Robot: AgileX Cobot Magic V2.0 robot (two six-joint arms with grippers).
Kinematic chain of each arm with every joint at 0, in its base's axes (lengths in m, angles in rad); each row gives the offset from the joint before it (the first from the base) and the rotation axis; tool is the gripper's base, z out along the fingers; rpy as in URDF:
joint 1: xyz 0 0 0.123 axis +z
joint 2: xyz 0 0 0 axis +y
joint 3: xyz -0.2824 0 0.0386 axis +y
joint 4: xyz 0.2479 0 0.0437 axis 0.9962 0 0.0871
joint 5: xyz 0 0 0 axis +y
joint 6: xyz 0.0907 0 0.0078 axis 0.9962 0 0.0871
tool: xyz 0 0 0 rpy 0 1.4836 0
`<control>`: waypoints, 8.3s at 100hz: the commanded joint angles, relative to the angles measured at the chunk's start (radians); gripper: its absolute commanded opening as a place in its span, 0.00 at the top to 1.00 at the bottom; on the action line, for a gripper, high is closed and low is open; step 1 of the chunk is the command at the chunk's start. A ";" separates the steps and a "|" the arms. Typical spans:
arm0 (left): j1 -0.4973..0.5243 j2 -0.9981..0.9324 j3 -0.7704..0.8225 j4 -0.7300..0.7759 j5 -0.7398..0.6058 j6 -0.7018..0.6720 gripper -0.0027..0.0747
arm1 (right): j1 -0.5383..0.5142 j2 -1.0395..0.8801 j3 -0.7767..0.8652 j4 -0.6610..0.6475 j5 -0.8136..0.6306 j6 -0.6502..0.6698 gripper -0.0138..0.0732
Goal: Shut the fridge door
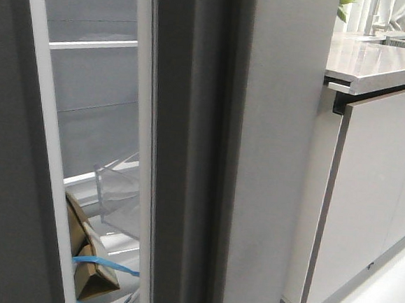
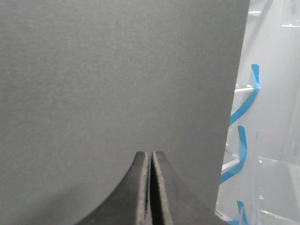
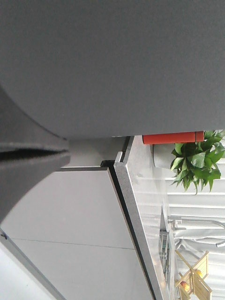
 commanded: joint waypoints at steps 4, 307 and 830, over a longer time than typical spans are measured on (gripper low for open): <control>-0.006 0.019 0.028 -0.002 -0.077 -0.004 0.99 | -0.004 -0.012 0.012 -0.010 -0.074 -0.001 0.93; -0.006 0.019 0.028 -0.002 -0.077 -0.004 0.99 | 0.280 0.969 -1.170 -0.010 0.103 0.011 0.93; -0.005 0.019 0.028 -0.002 -0.077 -0.004 0.99 | 0.034 -0.013 0.013 0.009 0.061 -0.002 0.93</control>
